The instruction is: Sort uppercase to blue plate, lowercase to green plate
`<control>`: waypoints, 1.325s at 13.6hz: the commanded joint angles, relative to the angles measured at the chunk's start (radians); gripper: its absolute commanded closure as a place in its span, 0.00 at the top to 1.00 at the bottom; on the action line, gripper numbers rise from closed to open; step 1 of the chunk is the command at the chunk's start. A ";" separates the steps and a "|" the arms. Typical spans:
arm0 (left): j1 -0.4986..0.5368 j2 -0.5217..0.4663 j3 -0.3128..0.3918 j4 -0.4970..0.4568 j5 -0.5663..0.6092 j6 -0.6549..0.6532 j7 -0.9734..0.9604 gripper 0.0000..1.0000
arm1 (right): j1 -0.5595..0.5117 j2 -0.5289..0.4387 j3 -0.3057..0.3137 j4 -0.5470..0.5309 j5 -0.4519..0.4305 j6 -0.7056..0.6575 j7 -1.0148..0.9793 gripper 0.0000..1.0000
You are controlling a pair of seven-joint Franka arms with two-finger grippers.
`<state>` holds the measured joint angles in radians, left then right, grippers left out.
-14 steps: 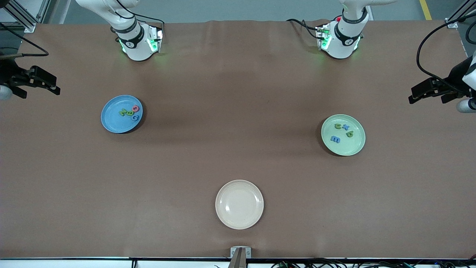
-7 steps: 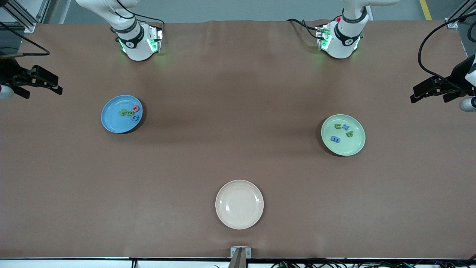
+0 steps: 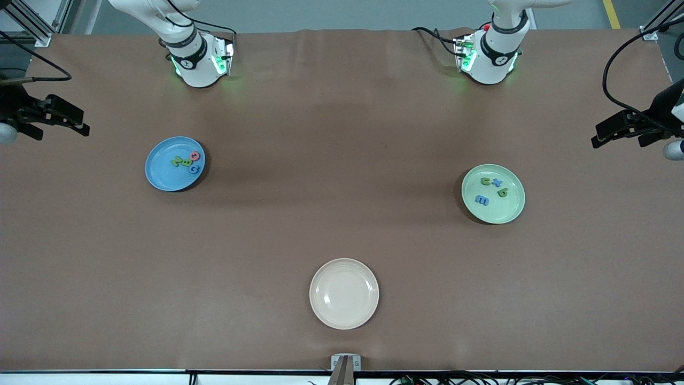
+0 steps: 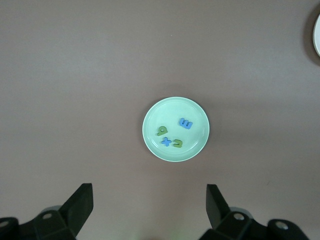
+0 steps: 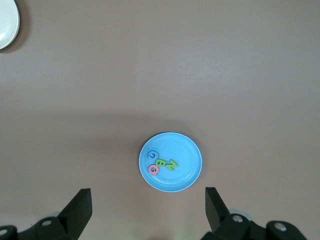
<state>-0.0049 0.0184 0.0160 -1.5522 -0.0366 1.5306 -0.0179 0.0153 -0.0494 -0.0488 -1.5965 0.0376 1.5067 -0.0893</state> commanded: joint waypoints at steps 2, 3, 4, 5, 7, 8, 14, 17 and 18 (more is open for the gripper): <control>0.013 -0.023 -0.013 -0.009 -0.020 -0.017 -0.002 0.99 | -0.006 -0.032 0.006 -0.031 -0.010 0.007 0.000 1.00; 0.011 -0.032 -0.013 -0.017 -0.020 -0.017 -0.002 0.99 | -0.006 -0.030 0.004 -0.033 -0.010 0.009 -0.001 1.00; 0.011 -0.044 -0.014 -0.031 -0.020 -0.017 -0.002 0.99 | -0.008 -0.030 0.004 -0.031 -0.010 0.009 -0.001 1.00; 0.011 -0.060 -0.014 -0.051 -0.020 -0.015 -0.002 0.99 | -0.006 -0.030 0.004 -0.031 -0.015 0.010 -0.001 1.00; 0.008 -0.077 -0.016 -0.072 -0.019 -0.012 -0.002 0.99 | -0.008 -0.029 0.004 -0.031 -0.016 0.013 -0.001 1.00; 0.008 -0.077 -0.016 -0.066 -0.019 -0.006 -0.002 0.99 | -0.008 -0.029 0.004 -0.031 -0.016 0.013 -0.003 1.00; 0.010 -0.072 -0.021 -0.031 -0.008 0.014 -0.002 0.99 | -0.008 -0.029 0.004 -0.031 -0.016 0.015 -0.003 1.00; 0.008 -0.071 -0.022 -0.023 -0.006 0.014 0.000 0.99 | -0.008 -0.029 0.003 -0.031 -0.019 0.015 -0.001 1.00; 0.008 -0.071 -0.025 -0.013 -0.008 0.014 0.000 0.99 | -0.008 -0.029 0.003 -0.031 -0.019 0.013 -0.001 1.00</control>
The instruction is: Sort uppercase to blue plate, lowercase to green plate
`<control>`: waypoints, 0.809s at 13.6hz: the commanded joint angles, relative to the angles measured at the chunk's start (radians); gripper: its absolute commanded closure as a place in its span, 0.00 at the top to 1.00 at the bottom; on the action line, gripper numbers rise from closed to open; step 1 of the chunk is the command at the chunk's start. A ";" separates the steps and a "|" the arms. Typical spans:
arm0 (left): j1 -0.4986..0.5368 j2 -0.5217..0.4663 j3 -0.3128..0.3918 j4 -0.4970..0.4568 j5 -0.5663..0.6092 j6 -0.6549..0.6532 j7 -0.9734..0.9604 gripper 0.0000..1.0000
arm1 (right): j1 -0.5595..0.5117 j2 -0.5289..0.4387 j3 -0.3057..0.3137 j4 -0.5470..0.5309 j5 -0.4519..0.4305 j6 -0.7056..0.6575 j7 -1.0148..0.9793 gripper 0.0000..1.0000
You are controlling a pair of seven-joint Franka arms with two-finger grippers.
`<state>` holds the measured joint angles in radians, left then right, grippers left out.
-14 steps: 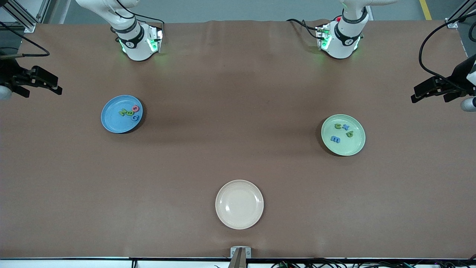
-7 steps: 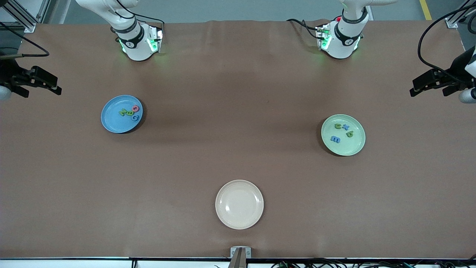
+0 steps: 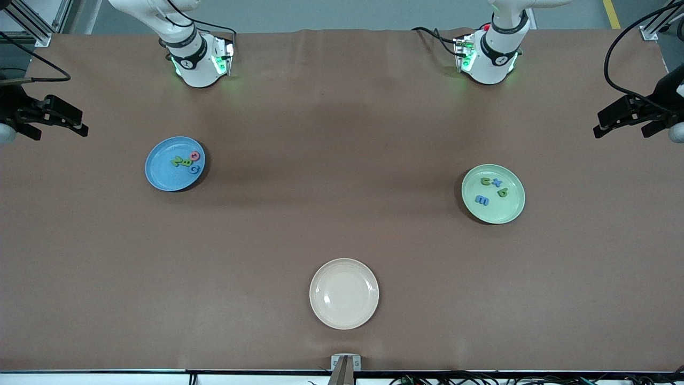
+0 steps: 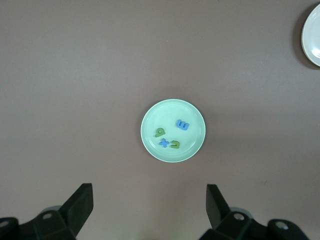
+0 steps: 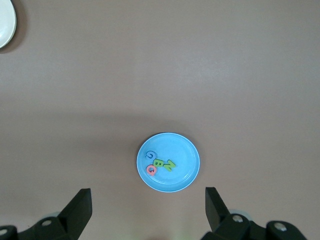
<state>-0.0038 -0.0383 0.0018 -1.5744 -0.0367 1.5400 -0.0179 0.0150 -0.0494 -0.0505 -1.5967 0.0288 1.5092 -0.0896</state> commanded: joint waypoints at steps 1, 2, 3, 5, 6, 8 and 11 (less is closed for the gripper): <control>0.007 -0.014 -0.016 0.011 -0.008 0.003 -0.002 0.99 | -0.007 -0.029 0.004 -0.031 -0.010 0.009 -0.001 1.00; 0.007 -0.014 -0.016 0.011 -0.006 0.005 -0.001 0.99 | -0.007 -0.029 0.004 -0.031 -0.010 0.009 0.001 1.00; 0.007 -0.014 -0.016 0.013 -0.005 0.005 0.003 0.99 | -0.007 -0.029 0.004 -0.032 -0.010 0.008 -0.001 1.00; 0.008 -0.014 -0.016 0.013 0.011 0.009 0.001 0.99 | -0.007 -0.027 0.004 -0.032 -0.009 0.005 0.001 1.00; 0.005 -0.012 -0.017 0.013 0.024 0.009 0.001 1.00 | -0.012 -0.029 0.004 -0.032 -0.009 0.005 0.001 1.00; 0.005 -0.014 -0.029 0.013 0.037 0.009 -0.004 1.00 | -0.012 -0.029 0.004 -0.032 -0.007 0.009 0.001 1.00; 0.011 -0.014 -0.028 0.013 0.023 0.011 -0.002 1.00 | -0.012 -0.029 0.004 -0.032 -0.006 0.009 0.002 1.00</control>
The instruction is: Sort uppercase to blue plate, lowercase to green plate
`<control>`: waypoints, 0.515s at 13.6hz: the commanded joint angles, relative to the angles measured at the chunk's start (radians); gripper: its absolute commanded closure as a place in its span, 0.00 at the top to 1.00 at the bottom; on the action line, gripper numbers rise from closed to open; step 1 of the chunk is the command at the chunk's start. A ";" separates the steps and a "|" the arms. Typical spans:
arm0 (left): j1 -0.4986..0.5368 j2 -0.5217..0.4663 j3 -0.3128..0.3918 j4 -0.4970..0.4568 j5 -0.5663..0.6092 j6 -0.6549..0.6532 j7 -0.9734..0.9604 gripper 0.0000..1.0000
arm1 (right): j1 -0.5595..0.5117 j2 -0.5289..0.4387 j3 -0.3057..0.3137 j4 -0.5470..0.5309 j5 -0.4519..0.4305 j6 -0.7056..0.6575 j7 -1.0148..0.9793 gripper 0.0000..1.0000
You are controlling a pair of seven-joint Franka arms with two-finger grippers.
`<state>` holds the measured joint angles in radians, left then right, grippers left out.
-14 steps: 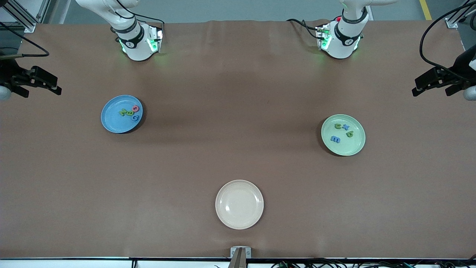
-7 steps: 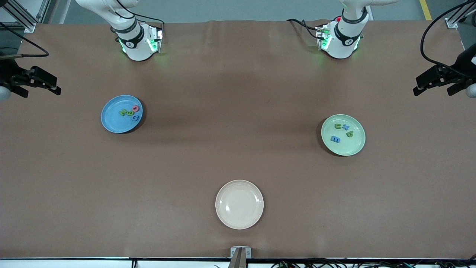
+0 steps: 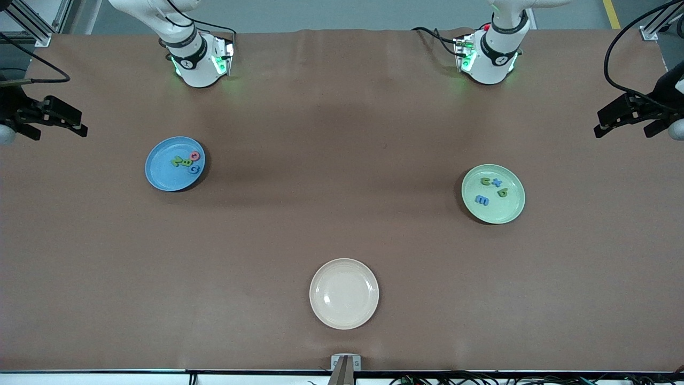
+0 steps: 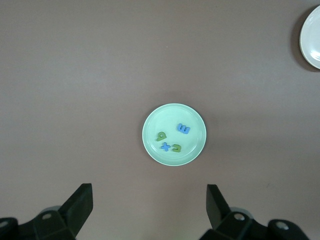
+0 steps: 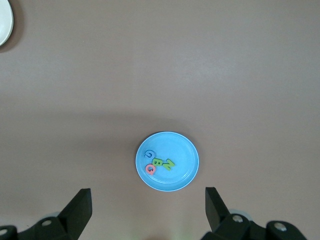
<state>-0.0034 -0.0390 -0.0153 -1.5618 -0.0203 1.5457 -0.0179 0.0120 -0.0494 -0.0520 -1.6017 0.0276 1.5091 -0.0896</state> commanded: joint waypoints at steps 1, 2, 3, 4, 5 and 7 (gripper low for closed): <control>0.011 -0.013 -0.011 0.000 0.005 0.007 -0.002 1.00 | -0.009 -0.029 0.006 -0.027 -0.005 0.013 0.002 1.00; 0.011 -0.013 -0.012 0.000 0.003 0.011 -0.002 1.00 | -0.010 -0.029 0.006 -0.027 -0.005 0.013 0.002 1.00; 0.011 -0.015 -0.012 0.000 0.003 0.011 -0.002 1.00 | -0.012 -0.029 0.006 -0.027 -0.005 0.011 0.002 1.00; 0.011 -0.015 -0.012 0.000 0.003 0.011 -0.002 1.00 | -0.012 -0.029 0.006 -0.027 -0.005 0.011 0.001 1.00; 0.010 -0.015 -0.012 0.000 0.003 0.011 -0.002 1.00 | -0.011 -0.029 0.006 -0.027 -0.005 0.011 0.001 1.00; 0.009 -0.015 -0.012 0.000 0.003 0.011 -0.002 1.00 | -0.012 -0.027 0.006 -0.027 -0.005 0.011 0.001 1.00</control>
